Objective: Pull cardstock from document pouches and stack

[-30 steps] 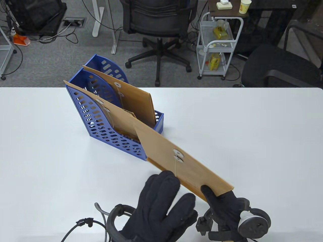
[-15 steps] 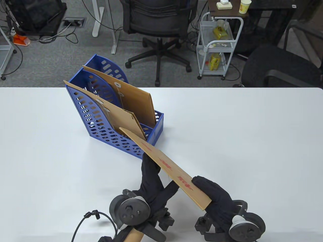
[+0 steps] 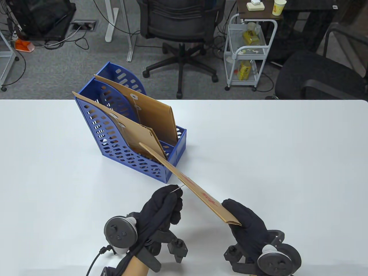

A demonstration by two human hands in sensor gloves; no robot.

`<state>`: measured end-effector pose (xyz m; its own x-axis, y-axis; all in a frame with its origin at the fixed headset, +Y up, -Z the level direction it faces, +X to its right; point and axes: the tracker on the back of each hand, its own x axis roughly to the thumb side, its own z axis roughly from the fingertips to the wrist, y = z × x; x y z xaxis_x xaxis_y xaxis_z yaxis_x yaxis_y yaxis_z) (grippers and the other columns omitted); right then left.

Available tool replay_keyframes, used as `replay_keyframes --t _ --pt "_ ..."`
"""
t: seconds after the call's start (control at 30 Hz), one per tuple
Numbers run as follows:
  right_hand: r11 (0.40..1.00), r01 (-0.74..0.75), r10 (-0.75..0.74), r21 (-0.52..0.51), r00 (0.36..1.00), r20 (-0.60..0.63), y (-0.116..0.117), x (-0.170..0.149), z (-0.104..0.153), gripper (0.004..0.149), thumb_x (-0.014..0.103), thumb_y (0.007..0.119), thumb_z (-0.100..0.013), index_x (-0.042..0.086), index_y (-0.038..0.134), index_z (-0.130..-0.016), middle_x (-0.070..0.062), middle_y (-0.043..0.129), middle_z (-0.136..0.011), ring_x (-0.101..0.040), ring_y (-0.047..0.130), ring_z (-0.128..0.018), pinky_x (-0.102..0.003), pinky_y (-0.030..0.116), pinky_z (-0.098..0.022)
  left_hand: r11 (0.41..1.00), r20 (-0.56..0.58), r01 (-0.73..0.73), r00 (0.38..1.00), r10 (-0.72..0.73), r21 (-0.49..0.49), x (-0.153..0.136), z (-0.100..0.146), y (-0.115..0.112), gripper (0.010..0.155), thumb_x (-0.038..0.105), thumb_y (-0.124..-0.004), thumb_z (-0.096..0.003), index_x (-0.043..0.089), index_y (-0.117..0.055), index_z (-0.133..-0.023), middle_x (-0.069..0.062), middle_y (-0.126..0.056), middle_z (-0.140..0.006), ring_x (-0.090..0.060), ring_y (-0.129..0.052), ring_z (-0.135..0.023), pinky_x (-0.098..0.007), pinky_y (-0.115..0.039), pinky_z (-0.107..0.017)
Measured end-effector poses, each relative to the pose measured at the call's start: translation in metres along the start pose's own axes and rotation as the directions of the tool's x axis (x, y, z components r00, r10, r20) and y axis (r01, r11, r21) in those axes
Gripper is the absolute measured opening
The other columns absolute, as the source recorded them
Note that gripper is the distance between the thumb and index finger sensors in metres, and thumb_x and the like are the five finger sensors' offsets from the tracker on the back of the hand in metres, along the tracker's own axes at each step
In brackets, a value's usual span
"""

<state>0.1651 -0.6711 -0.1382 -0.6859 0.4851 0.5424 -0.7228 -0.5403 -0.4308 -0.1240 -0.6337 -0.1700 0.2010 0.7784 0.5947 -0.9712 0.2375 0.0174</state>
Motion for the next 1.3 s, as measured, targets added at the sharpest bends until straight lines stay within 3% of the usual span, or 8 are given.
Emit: replay_keyframes --t 0.33,0.57,0.67,0.8,0.97,1.13,1.2,1.3 --pt "0.985 0.162 -0.168 -0.067 0.980 -0.101 -0.004 -0.009 0.000 0.036 0.036 0.064 -0.072 0.026 0.061 -0.106 -0.004 0.084 -0.095 -0.027 0.093 -0.078 -0.040 0.082 -0.056 0.889 0.145 0.408 0.911 -0.385 -0.206 0.013 0.003 -0.024 0.039 0.037 -0.061 -0.0689 0.016 -0.069 -0.100 -0.003 -0.090 -0.072 0.002 -0.090 -0.039 -0.032 -0.090 -0.039" --pt "0.963 0.250 -0.262 -0.101 0.957 -0.125 -0.008 -0.016 0.001 0.035 0.036 0.064 -0.072 0.027 0.061 -0.106 -0.003 0.084 -0.096 -0.027 0.093 -0.079 -0.039 0.081 -0.056 0.979 -0.143 0.202 0.970 -0.197 0.019 -0.020 0.003 0.010 0.039 0.034 -0.059 -0.0706 0.011 -0.065 -0.101 -0.008 -0.088 -0.075 -0.002 -0.091 -0.044 -0.035 -0.089 -0.041" --pt "0.981 0.185 -0.190 -0.056 0.977 -0.093 -0.007 -0.014 -0.001 0.035 0.037 0.065 -0.071 0.027 0.062 -0.105 -0.003 0.084 -0.095 -0.027 0.093 -0.079 -0.040 0.081 -0.056 0.977 -0.226 0.089 0.973 -0.043 0.195 -0.031 0.008 0.024 0.044 0.026 -0.053 -0.0726 0.004 -0.048 -0.110 -0.025 -0.069 -0.098 -0.025 -0.086 -0.074 -0.053 -0.076 -0.058" --pt "0.992 0.126 -0.127 -0.016 0.990 -0.067 -0.003 -0.009 -0.001 0.035 0.036 0.065 -0.071 0.027 0.063 -0.105 -0.003 0.085 -0.095 -0.028 0.093 -0.078 -0.040 0.081 -0.056 0.935 -0.163 0.246 0.964 -0.209 0.255 -0.027 0.012 0.034 0.082 0.035 -0.053 -0.0744 -0.016 0.000 -0.110 -0.052 0.004 -0.103 -0.069 -0.016 -0.094 -0.081 -0.033 -0.060" --pt "0.999 0.032 -0.032 -0.018 0.999 -0.035 -0.002 -0.003 0.000 0.035 0.036 0.065 -0.071 0.027 0.062 -0.105 -0.003 0.084 -0.095 -0.028 0.092 -0.079 -0.040 0.081 -0.056 0.793 0.176 0.511 0.792 -0.584 0.331 0.020 0.017 0.022 0.065 0.040 -0.048 -0.0748 -0.001 -0.018 -0.117 -0.037 -0.016 -0.115 -0.059 -0.025 -0.100 -0.079 -0.032 -0.064" --pt "1.000 -0.010 0.009 -0.019 1.000 -0.019 -0.002 -0.002 0.001 0.036 0.036 0.065 -0.071 0.027 0.062 -0.105 -0.004 0.084 -0.096 -0.028 0.092 -0.080 -0.041 0.081 -0.057 0.759 0.393 0.648 0.684 -0.615 0.060 0.052 0.018 -0.016 0.047 0.046 -0.052 -0.0718 0.021 -0.060 -0.111 -0.011 -0.075 -0.107 -0.027 -0.080 -0.087 -0.057 -0.069 -0.072" --pt "0.999 -0.030 0.030 -0.015 1.000 -0.005 -0.002 -0.001 0.000 0.035 0.036 0.065 -0.071 0.027 0.062 -0.105 -0.004 0.084 -0.096 -0.028 0.092 -0.080 -0.041 0.081 -0.057 0.717 0.400 0.689 0.689 -0.604 -0.105 0.052 0.014 -0.032 0.054 0.048 -0.051 -0.0714 0.020 -0.050 -0.117 -0.015 -0.064 -0.117 -0.031 -0.074 -0.095 -0.059 -0.065 -0.074" --pt "0.998 -0.061 0.061 -0.020 0.998 0.014 -0.003 0.000 0.000 0.035 0.036 0.065 -0.071 0.027 0.062 -0.105 -0.003 0.084 -0.096 -0.028 0.092 -0.080 -0.041 0.080 -0.058 0.715 0.359 0.696 0.686 -0.632 -0.070 0.048 0.010 -0.041 0.061 0.044 -0.049 -0.0725 0.015 -0.030 -0.123 -0.022 -0.042 -0.126 -0.039 -0.062 -0.104 -0.062 -0.061 -0.075"
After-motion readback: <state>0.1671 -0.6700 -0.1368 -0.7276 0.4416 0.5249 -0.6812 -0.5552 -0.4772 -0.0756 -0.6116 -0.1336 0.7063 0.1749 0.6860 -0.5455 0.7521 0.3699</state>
